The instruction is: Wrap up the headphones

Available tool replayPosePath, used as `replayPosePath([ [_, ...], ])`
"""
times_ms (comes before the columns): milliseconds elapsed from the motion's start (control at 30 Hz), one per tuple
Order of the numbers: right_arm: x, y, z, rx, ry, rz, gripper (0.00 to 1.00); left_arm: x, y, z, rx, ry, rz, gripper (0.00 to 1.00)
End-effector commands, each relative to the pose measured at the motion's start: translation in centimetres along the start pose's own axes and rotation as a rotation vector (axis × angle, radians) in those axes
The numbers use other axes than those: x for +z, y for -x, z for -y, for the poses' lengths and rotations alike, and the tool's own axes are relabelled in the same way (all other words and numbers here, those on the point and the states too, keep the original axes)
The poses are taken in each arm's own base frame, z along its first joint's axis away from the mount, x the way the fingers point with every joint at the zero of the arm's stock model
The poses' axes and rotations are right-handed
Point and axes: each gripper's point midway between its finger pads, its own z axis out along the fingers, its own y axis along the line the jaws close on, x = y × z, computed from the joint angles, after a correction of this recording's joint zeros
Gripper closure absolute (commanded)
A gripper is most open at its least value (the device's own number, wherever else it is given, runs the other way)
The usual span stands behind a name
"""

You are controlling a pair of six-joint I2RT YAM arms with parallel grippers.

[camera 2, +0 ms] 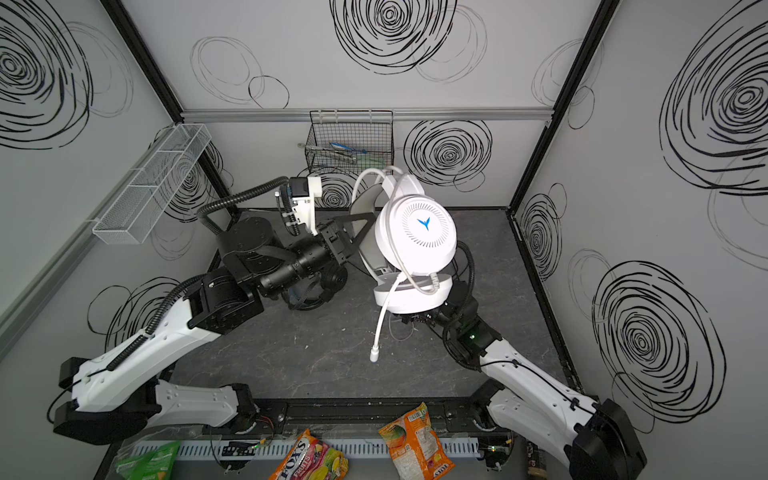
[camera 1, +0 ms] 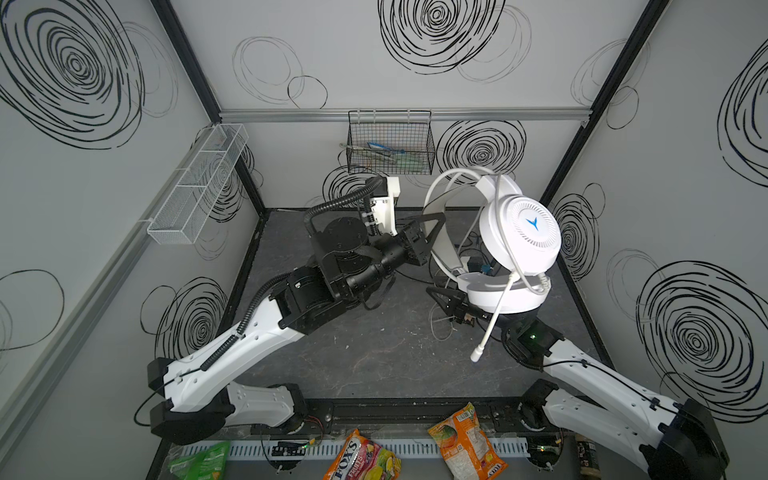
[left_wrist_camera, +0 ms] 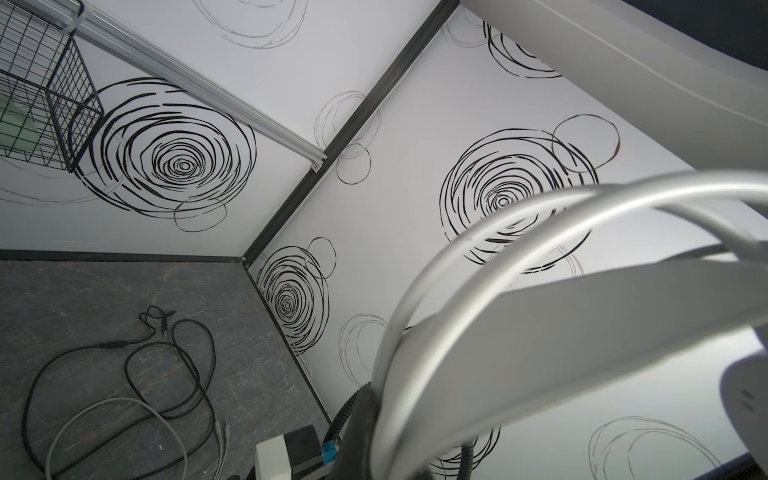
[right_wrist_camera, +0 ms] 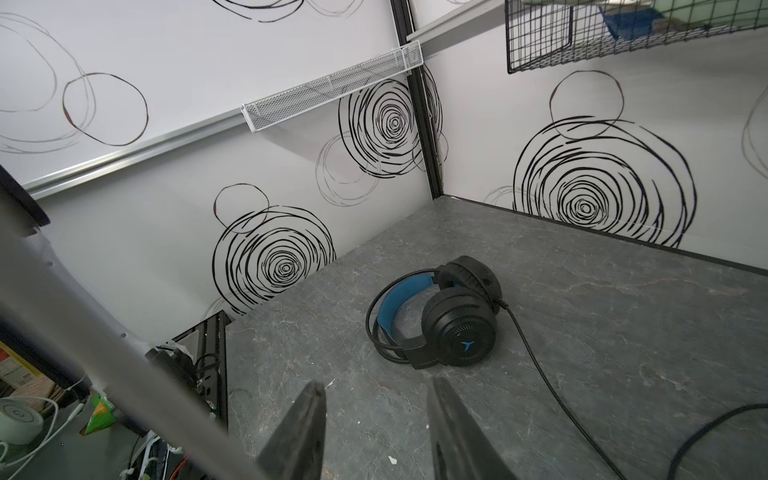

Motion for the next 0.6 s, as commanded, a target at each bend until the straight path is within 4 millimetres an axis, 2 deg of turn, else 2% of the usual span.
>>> replayPosePath([
  [0, 0.5, -0.5, 0.0, 0.027, 0.018, 0.012, 0.54, -1.4, 4.2, 3.1, -0.063, -0.108, 0.134, 1.00],
  [167, 1.7, -2.1, 0.1, 0.049, 0.049, -0.063, 0.57, -1.5, 4.3, 2.8, -0.069, -0.100, 0.143, 1.00],
  [300, 1.8, -3.1, 0.1, 0.060, 0.061, -0.082, 0.65, -1.9, 5.0, 2.4, -0.082, -0.085, 0.170, 1.00],
  [533, 2.4, -4.5, -0.4, 0.059, 0.101, -0.138, 0.98, -2.9, 6.2, -0.5, -0.138, -0.018, 0.247, 1.00],
  [567, 2.5, -4.8, -0.6, 0.052, 0.110, -0.147, 1.00, -2.9, 6.5, -0.7, -0.140, -0.010, 0.257, 1.00],
])
